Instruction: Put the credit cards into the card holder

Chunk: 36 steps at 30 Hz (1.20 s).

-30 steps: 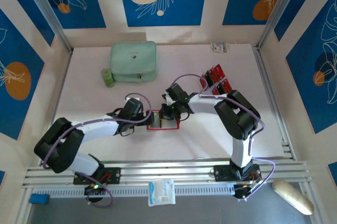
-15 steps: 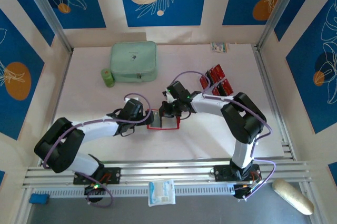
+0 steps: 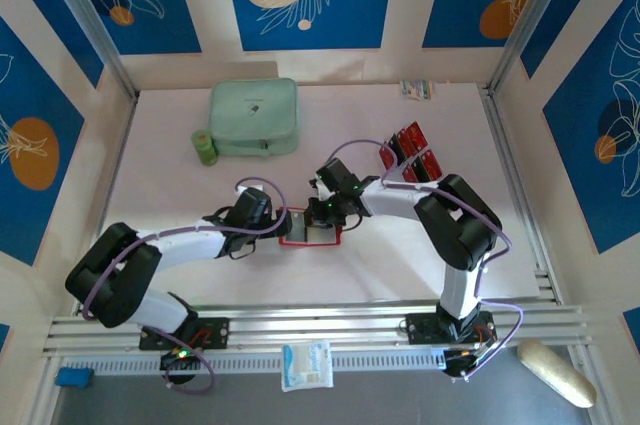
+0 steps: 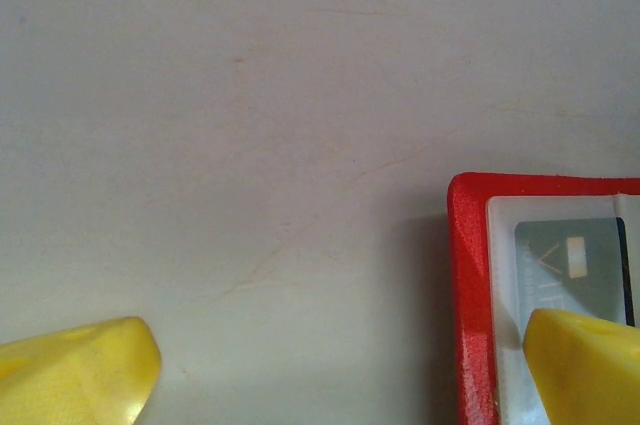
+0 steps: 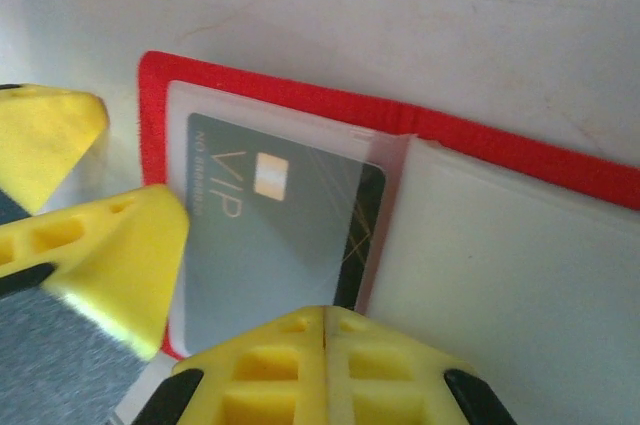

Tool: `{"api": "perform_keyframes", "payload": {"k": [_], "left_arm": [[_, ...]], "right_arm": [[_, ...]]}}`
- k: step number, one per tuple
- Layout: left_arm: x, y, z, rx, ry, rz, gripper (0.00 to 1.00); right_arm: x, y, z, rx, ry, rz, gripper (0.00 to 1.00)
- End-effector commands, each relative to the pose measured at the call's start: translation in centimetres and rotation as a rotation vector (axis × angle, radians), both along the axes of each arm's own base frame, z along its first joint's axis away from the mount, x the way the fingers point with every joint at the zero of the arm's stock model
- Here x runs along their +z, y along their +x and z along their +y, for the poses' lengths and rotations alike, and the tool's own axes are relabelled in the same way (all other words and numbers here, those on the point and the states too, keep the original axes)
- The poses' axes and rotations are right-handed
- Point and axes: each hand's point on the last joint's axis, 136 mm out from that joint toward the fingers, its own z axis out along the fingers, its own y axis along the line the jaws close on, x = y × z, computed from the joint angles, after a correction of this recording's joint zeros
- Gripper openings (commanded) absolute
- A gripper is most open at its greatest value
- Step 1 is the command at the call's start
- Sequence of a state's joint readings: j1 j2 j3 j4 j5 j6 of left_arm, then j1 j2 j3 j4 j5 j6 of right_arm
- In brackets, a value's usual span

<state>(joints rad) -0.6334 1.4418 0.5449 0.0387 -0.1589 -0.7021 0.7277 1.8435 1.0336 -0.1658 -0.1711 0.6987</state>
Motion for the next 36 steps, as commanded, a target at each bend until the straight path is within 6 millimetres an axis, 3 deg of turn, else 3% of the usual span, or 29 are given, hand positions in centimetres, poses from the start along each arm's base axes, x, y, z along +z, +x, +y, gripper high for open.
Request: {"api": "perform_keyframes", "payload": {"k": [1,9,17,24,36], "left_arm": [[-5.5,-4.9,4.6,0.045,0.175,0.227,1.00],[-5.3,-4.8,4.4,0.043,0.168,0.223,1.00],[-3.9,-4.0,3.6,0.030,0.138,0.196,1.00],[-1.6,-2.7,2.1,0.011,0.086,0.152,1.00],[3.6,-0.6,-1.6,-0.048,-0.081,0.077,1.00]], "right_arm": [[-1.4,-1.0,-0.1,0.017,-0.028,0.028,0.00],[-1.8,-1.3,0.8,0.022,-0.011,0.053,0.00],[-1.8,-1.2,1.2,0.010,0.009,0.068,0.00],[-1.2,-1.1,1.3,0.009,0.017,0.059,0.00],[1.6,0.6,0.6,-0.008,0.068,0.011,0.01]]}}
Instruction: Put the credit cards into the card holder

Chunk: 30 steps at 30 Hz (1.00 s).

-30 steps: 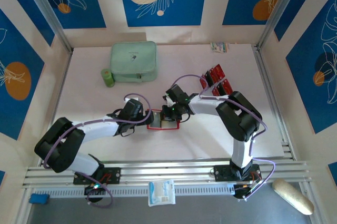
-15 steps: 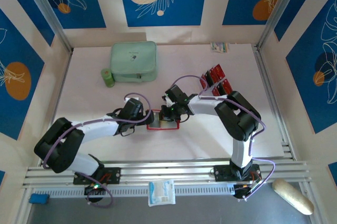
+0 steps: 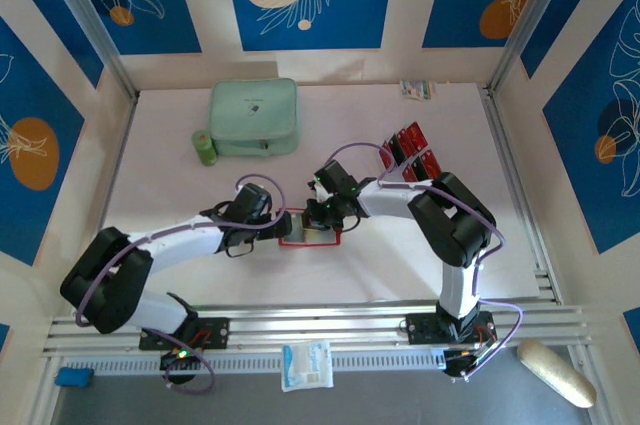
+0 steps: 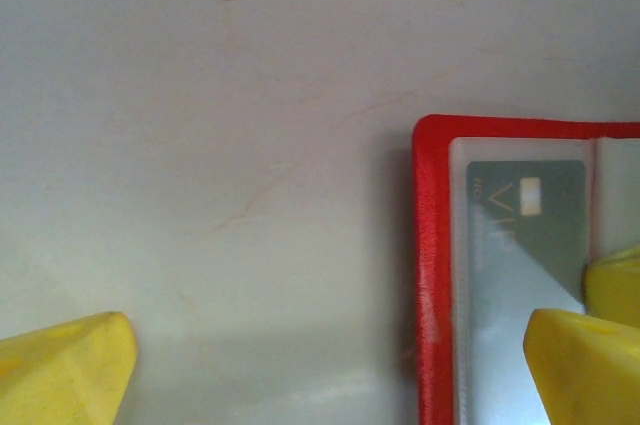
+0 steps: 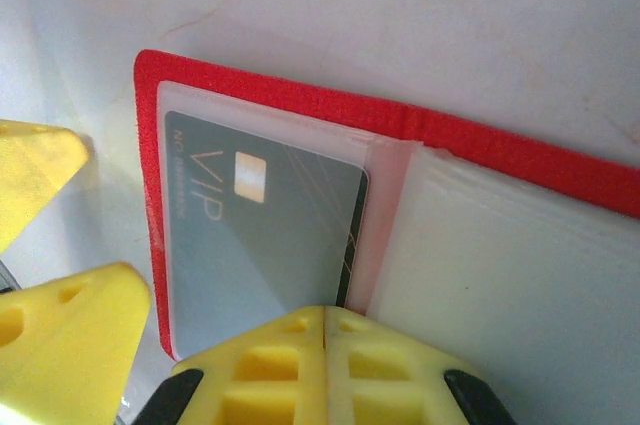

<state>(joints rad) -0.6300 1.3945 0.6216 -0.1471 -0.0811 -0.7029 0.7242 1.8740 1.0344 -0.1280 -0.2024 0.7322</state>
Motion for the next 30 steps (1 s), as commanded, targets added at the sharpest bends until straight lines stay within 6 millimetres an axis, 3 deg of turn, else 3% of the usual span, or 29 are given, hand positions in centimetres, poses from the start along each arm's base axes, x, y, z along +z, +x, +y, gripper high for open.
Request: {"api": "perform_keyframes", "payload": {"k": [1,8,15,23,30], "left_arm": [[2.7,0.8,-1.4,-0.011,-0.083,-0.019,1.00],[6.0,1.8,-3.9,-0.049,-0.163,-0.074,1.00],[8.2,2.0,-7.2,-0.115,-0.193,-0.113,1.00],[5.5,0.7,-8.4,-0.158,-0.129,-0.072,1.00],[2.7,0.1,-7.9,-0.184,-0.037,-0.042,1.00]], "right_arm": [[2.5,0.6,-0.1,0.002,0.045,-0.029,0.01],[3.7,1.5,-1.9,-0.031,0.055,-0.053,0.02],[2.9,2.0,-4.6,-0.068,0.012,-0.048,0.02],[1.1,1.7,-5.3,-0.049,-0.035,-0.015,0.00],[-0.4,1.2,-5.8,-0.052,-0.064,0.008,0.00]]}}
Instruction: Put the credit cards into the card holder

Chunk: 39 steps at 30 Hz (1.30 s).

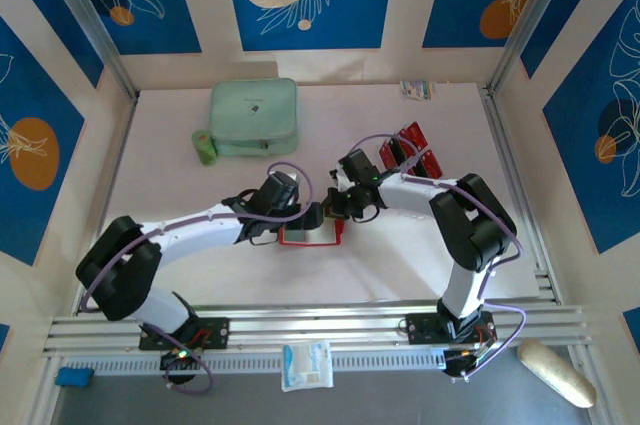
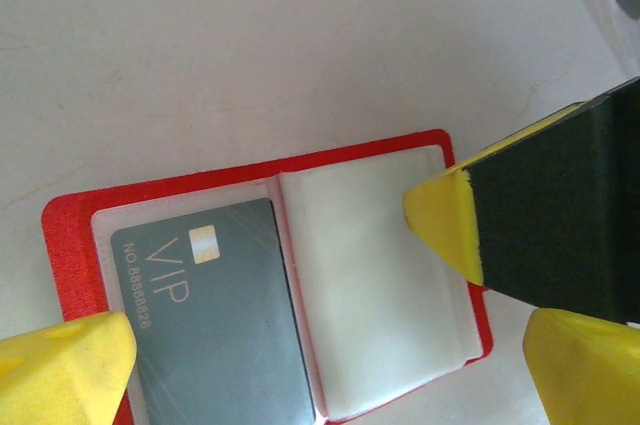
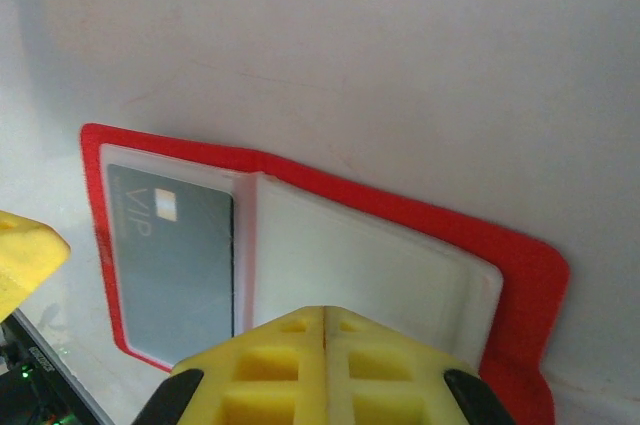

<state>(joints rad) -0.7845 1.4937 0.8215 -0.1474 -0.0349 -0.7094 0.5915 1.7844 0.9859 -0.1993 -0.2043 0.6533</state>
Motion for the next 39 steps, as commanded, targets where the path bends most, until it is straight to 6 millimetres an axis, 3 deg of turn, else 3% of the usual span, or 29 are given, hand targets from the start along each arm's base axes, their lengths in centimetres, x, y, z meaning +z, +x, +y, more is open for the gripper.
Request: {"api": "perform_keyframes", "payload": {"k": [1,24,33,39], "left_arm": [[-1.5,-0.3,0.8,-0.009,0.073,0.001,1.00],[-6.3,-1.5,3.1,-0.028,0.233,0.046,1.00],[-7.1,-1.8,3.5,-0.026,0.244,0.057,0.97],[-6.1,-1.7,3.3,-0.021,0.217,0.044,0.98]], "right_arm": [[-1.7,-1.1,-0.7,0.017,-0.042,0.037,0.00],[-2.4,-1.4,1.2,0.021,0.027,0.098,0.00],[-0.9,-1.0,1.5,0.024,0.048,0.074,0.00],[-0.9,-1.0,1.7,0.029,0.046,0.078,0.00]]}}
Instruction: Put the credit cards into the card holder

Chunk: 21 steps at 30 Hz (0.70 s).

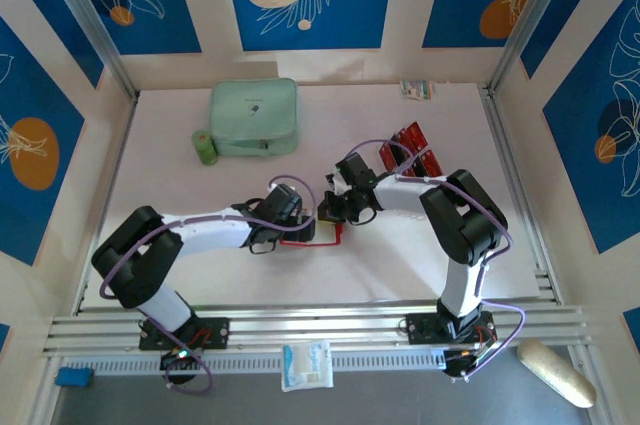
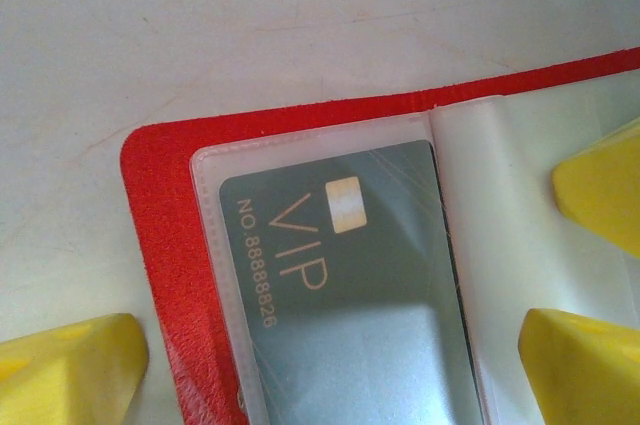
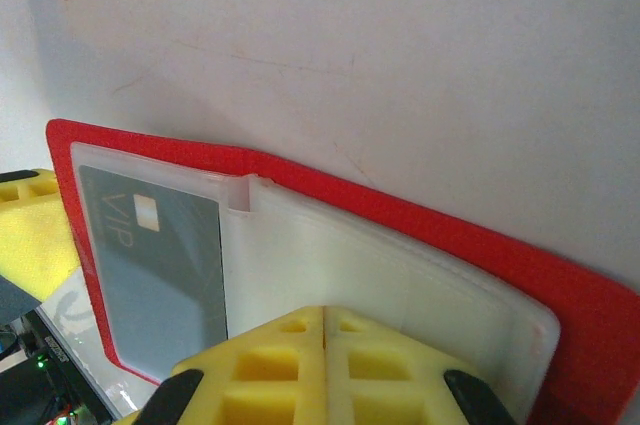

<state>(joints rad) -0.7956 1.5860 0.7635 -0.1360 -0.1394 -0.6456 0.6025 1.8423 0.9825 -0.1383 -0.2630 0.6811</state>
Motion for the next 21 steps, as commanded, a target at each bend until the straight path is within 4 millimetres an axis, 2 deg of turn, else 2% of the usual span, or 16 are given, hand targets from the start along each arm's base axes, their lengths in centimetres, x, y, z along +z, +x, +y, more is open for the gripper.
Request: {"api": "perform_keyframes", "payload": {"k": [1,7,11,21], "left_arm": [[-0.6,-1.1,0.7,-0.012,0.021,0.026,0.98],[1.5,-0.9,0.0,-0.015,-0.036,-0.006,0.99],[2.0,-0.7,-0.5,-0.032,-0.035,-0.015,0.99],[-0.2,-1.0,-0.5,-0.062,0.052,0.006,0.99]], "right_arm": [[0.3,-0.6,0.4,0.014,0.000,0.034,0.00],[-0.4,-0.9,0.5,0.015,-0.006,0.048,0.00],[-0.6,-1.0,0.8,0.016,-0.004,0.051,0.00],[-0.4,-0.9,1.0,0.014,0.008,0.053,0.00]]}}
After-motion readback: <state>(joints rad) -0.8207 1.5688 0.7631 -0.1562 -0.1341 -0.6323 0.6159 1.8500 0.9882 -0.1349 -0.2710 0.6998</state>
